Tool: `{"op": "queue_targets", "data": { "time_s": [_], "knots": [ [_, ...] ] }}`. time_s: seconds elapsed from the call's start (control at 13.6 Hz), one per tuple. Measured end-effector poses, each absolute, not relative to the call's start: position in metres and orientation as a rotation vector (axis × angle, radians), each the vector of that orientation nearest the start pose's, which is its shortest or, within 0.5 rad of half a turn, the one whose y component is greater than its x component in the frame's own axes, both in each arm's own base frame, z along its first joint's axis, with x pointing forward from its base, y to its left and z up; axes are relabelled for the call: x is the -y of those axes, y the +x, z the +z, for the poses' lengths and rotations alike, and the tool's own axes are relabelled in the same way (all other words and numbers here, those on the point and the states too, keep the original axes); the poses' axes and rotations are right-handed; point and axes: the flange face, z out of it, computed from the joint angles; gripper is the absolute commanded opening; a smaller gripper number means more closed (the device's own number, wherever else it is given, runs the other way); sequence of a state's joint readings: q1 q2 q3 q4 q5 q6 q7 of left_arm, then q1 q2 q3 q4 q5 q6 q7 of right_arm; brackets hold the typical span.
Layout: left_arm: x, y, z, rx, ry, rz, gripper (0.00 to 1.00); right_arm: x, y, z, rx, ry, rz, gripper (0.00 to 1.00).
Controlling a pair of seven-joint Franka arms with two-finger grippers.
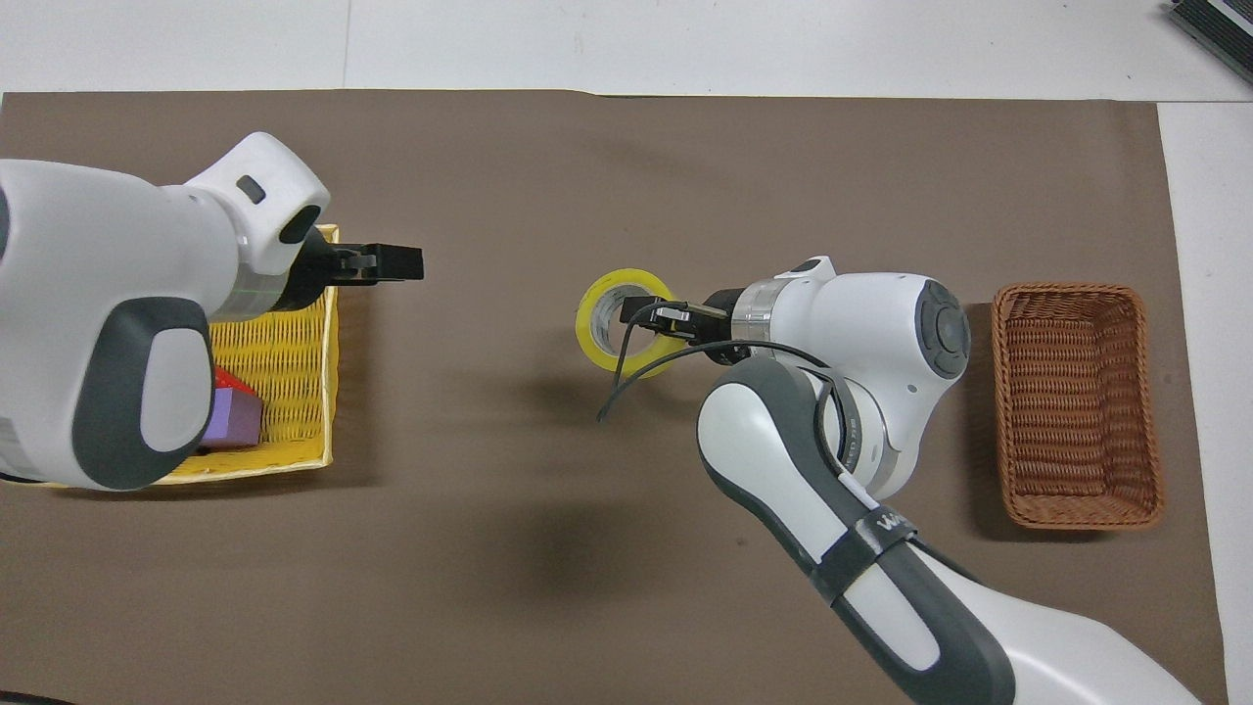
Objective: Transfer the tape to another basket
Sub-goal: 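Release the tape with the left gripper while the right gripper pulls away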
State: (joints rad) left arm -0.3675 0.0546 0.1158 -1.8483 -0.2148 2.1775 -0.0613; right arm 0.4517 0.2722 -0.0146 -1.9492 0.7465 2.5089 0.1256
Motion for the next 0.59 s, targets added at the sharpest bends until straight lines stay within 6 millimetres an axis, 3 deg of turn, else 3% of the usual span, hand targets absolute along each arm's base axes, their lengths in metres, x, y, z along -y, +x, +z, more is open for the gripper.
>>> {"op": "queue_targets", "data": {
  "time_s": [0.22,0.37,0.59],
  "knots": [
    [0.109,0.595,0.541,-0.297,-3.211,-0.428,1.0,-0.244,0.578,0.362,-0.275,-2.683,-0.068,0.0],
    [0.083,0.598,0.57,-0.362,-3.167,-0.414,1.0,-0.226,0.583,0.365,-0.258,-2.73,0.004,0.0],
    [0.05,0.592,0.623,-0.39,-3.13,-0.351,1.0,-0.202,0.59,0.386,-0.228,-2.775,0.064,0.0]
  ]
}}
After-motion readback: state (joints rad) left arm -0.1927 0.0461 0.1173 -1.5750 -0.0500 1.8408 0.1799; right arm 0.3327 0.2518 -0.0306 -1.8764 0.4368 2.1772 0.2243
